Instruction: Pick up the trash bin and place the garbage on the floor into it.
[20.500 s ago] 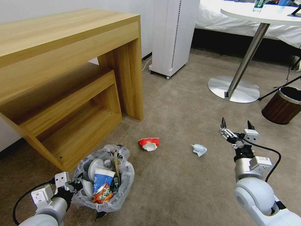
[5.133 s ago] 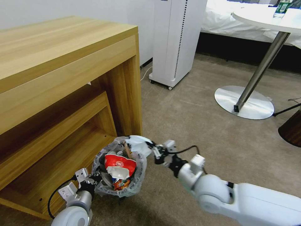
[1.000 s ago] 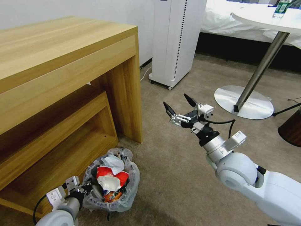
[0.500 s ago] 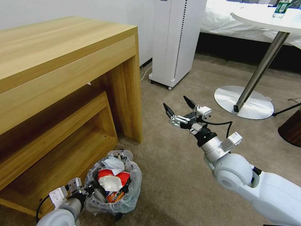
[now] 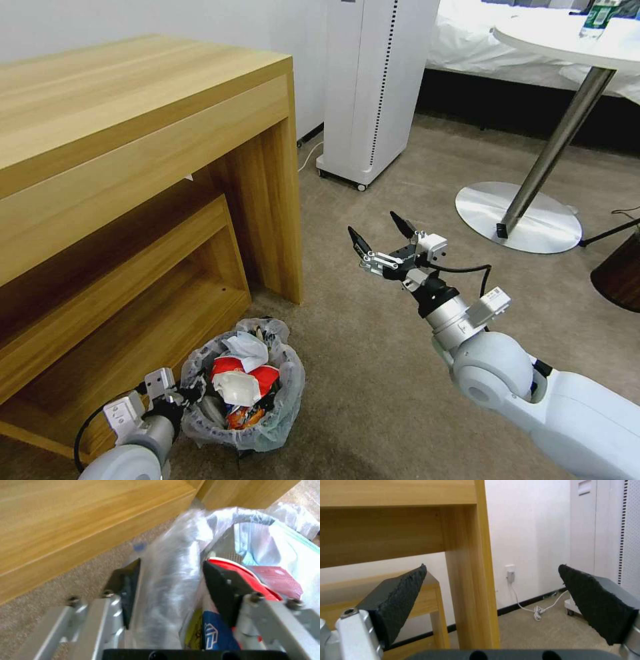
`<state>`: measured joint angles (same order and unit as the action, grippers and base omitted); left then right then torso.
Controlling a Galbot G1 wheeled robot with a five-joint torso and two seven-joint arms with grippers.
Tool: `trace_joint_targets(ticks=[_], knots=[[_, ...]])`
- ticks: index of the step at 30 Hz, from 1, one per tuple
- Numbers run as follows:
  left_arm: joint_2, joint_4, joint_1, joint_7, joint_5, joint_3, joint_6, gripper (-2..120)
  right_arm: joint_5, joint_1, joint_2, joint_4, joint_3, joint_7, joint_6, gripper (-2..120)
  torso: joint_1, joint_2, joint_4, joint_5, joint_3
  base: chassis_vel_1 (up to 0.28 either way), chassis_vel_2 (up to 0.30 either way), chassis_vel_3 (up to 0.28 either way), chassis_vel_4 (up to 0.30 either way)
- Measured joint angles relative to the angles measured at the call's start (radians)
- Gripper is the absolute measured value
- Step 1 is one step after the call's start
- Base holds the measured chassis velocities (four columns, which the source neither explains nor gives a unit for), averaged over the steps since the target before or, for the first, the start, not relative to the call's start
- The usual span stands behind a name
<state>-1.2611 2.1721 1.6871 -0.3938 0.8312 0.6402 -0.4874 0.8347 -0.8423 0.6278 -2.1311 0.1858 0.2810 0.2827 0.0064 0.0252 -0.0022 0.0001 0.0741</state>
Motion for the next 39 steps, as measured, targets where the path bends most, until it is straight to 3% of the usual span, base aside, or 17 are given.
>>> trace_joint_targets(ticks=[2,3,9,11,13,15,17,24,29,39], knots=[[0.0,0.001,0.002,0.003,-0.006,0.001,0.003,57,0.0,-0.001,0.0,0.0,0.0,0.0,0.0,100,0.0,0.0,0.0,0.0,0.0,0.0,0.0,0.0,0.0],[0.0,0.004,0.008,0.009,-0.024,0.005,0.009,66,-0.003,-0.006,0.001,0.0,0.0,0.0,0.0,100,0.0,0.0,0.0,0.0,0.0,0.0,0.0,0.0,0.0],[-0.005,0.019,0.031,0.031,-0.079,0.021,0.037,85,-0.015,-0.024,0.002,0.004,-0.007,-0.005,0.004,100,0.0,0.0,0.0,-0.0001,0.0,0.0,0.0,0.0,0.0],[-0.006,0.021,0.033,0.033,-0.084,0.023,0.04,85,-0.015,-0.025,0.003,0.005,-0.008,-0.005,0.004,100,0.0,0.0,0.0,-0.0001,0.0,0.0,0.0,0.0,0.0],[-0.021,0.04,0.059,0.074,-0.172,0.044,0.089,99,-0.02,-0.05,0.014,0.005,-0.032,-0.008,0.005,100,0.0,0.0,0.0001,0.0,0.0,0.0,0.0,0.0,0.0],[-0.025,0.045,0.066,0.084,-0.189,0.049,0.098,100,-0.02,-0.059,0.015,0.004,-0.041,-0.008,0.005,100,0.0,0.0,0.0,0.0,0.0,0.0,0.0,0.0,0.0],[-0.041,0.063,0.092,0.14,-0.275,0.075,0.139,100,-0.027,-0.087,0.021,0.0,-0.077,-0.008,0.005,100,0.0,0.0,0.0,0.0,0.0,0.0,0.0,0.0,0.0],[-0.077,0.132,0.132,0.205,-0.346,0.116,0.199,100,-0.082,-0.138,0.061,0.028,-0.192,-0.014,0.042,100,0.0,0.0,0.0001,-0.0001,0.0,0.0,0.0,0.0,0.0],[-0.082,0.17,0.159,0.218,-0.376,0.127,0.219,100,-0.124,-0.219,0.118,0.048,-0.341,-0.012,0.054,100,0.0,0.0,0.0002,0.0,0.0,0.0,0.0,0.0,0.0],[-0.081,0.156,0.14,0.229,-0.432,0.129,0.281,100,-0.227,-0.422,0.245,0.063,-0.621,-0.017,0.079,100,0.0,0.0,0.0,0.0001,0.0,0.0,0.0,0.0,0.0]])
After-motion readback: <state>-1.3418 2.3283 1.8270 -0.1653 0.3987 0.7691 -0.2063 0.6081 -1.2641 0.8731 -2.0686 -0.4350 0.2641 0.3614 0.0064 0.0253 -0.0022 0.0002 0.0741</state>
